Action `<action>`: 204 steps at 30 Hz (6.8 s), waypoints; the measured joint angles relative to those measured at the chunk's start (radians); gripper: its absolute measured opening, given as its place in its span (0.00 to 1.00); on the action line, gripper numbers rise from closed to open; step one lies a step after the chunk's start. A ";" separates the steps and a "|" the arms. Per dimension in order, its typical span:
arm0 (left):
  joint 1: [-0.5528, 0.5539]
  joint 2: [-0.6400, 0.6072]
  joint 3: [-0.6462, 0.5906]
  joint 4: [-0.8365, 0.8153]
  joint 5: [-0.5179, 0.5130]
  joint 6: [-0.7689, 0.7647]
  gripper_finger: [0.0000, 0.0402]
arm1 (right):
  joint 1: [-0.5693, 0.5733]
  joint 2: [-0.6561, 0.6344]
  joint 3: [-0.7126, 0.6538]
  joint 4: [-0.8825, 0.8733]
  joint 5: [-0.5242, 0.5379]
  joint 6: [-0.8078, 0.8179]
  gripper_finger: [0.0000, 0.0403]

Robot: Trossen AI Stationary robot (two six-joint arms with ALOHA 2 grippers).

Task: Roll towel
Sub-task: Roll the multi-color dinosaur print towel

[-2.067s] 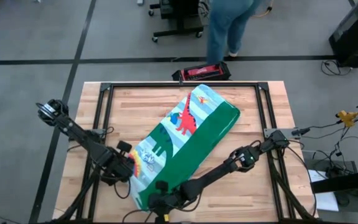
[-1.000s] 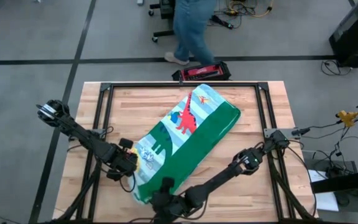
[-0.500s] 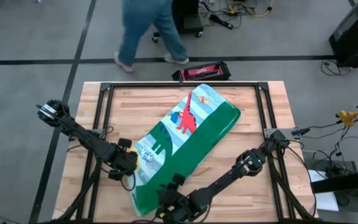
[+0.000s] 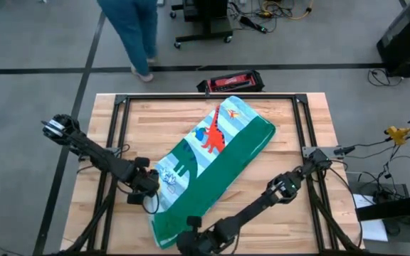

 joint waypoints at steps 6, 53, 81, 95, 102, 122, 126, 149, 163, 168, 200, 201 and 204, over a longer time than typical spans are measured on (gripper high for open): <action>0.006 0.000 0.000 0.005 0.004 0.024 0.01 | -0.003 0.044 -0.002 0.051 0.035 0.004 0.00; 0.014 0.011 0.000 0.045 -0.001 -0.004 0.01 | 0.036 -0.013 0.002 0.228 0.263 -0.599 0.60; 0.015 0.011 0.000 0.052 -0.002 -0.008 0.01 | -0.033 0.050 0.004 0.283 0.094 -0.665 0.63; 0.015 0.011 0.000 0.059 -0.002 -0.009 0.01 | -0.080 0.051 -0.133 0.323 -0.083 -0.589 0.57; 0.015 0.011 0.000 0.060 -0.002 -0.009 0.01 | -0.084 0.051 -0.123 0.308 -0.095 -0.552 0.32; 0.015 0.011 0.000 0.067 -0.003 -0.010 0.01 | -0.037 -0.009 -0.051 0.242 0.226 -0.186 0.01; 0.015 0.010 0.000 0.072 -0.003 -0.010 0.01 | -0.022 -0.014 -0.050 0.244 0.324 0.017 0.01; 0.015 0.010 0.000 0.068 -0.005 -0.006 0.01 | 0.034 -0.013 -0.124 -0.133 0.694 1.002 0.01; 0.032 0.010 0.000 0.071 -0.008 -0.021 0.01 | 0.040 -0.013 -0.124 -0.183 0.613 0.833 0.32; 0.059 0.010 0.000 0.085 -0.002 -0.063 0.01 | 0.038 -0.013 -0.125 -0.183 0.613 0.716 0.45; 0.115 0.010 0.000 0.118 0.046 -0.116 0.02 | -0.001 -0.011 -0.058 -0.357 0.481 0.582 0.16; 0.115 0.010 0.000 0.118 0.040 -0.115 0.02 | -0.001 -0.010 -0.058 -0.355 0.478 0.577 0.11; 0.115 0.010 0.000 0.119 0.032 -0.115 0.03 | -0.001 -0.002 -0.058 -0.356 0.470 0.570 0.02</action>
